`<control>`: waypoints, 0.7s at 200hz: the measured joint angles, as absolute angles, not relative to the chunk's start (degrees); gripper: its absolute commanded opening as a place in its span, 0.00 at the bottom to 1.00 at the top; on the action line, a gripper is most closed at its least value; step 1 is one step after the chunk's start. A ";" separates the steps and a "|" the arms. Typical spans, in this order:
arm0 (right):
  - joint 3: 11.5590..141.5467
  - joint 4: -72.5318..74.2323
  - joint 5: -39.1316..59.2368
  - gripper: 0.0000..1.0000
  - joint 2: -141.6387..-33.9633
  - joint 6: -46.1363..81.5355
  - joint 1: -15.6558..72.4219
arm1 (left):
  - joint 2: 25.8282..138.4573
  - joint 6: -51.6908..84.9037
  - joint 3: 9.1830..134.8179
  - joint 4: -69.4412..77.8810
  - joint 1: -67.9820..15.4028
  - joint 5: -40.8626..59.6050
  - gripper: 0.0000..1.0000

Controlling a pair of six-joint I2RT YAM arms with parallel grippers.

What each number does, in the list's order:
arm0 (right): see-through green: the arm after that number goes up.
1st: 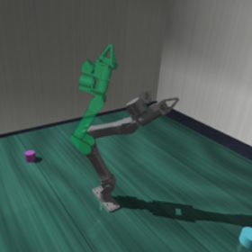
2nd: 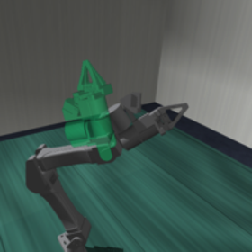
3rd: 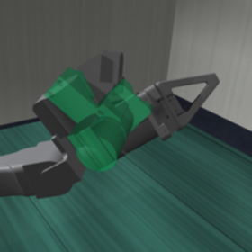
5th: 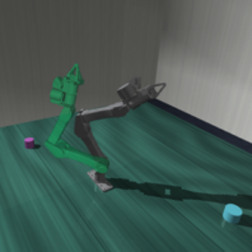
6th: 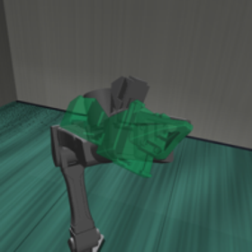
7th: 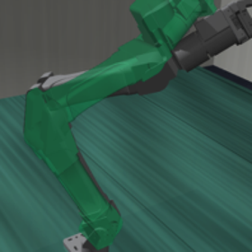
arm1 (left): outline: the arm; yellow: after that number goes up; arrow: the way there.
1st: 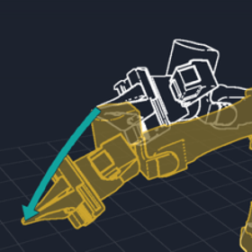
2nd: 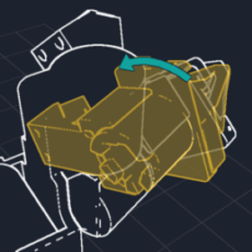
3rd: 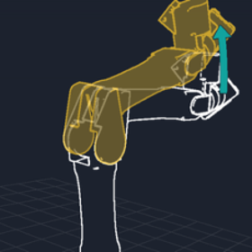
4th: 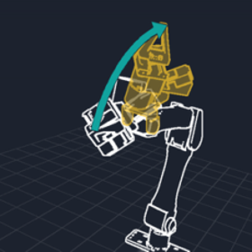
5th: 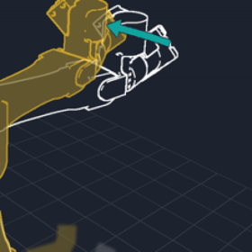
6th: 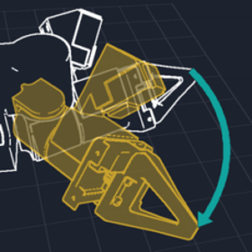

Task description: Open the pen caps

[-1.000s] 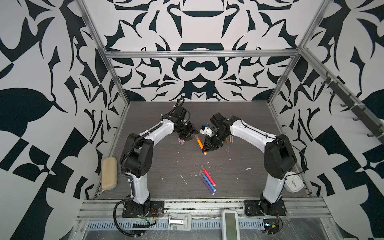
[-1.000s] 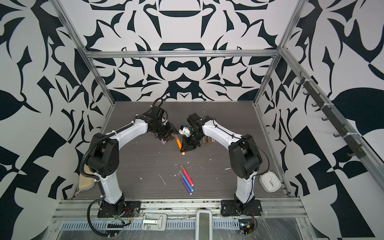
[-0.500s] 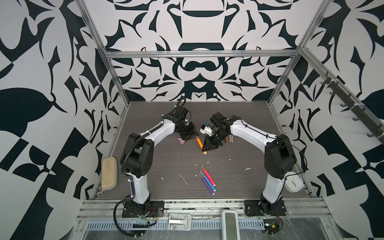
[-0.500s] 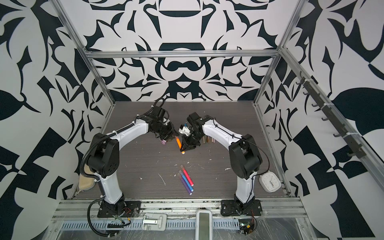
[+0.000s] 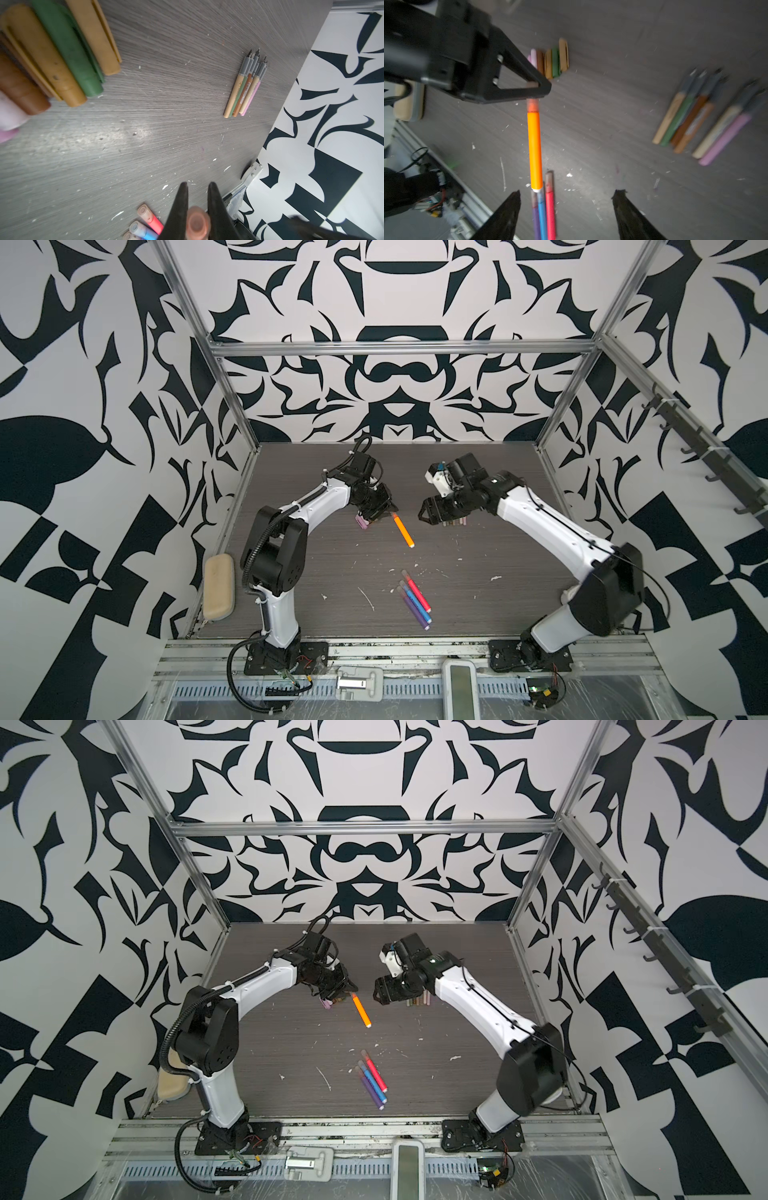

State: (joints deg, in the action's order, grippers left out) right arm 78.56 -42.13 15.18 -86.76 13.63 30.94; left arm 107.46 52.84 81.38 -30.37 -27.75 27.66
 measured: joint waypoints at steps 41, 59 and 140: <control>65.60 -31.77 10.26 0.86 -75.66 17.45 30.74 | 107.33 56.29 81.38 -30.52 -27.75 26.28 0.00; 61.91 -29.76 10.94 0.70 -75.09 19.49 30.50 | 107.31 58.85 81.52 -30.76 -27.73 25.87 0.00; 61.87 -21.91 31.42 0.51 -87.15 25.74 30.20 | 107.31 67.46 83.00 -30.55 -27.73 25.93 0.00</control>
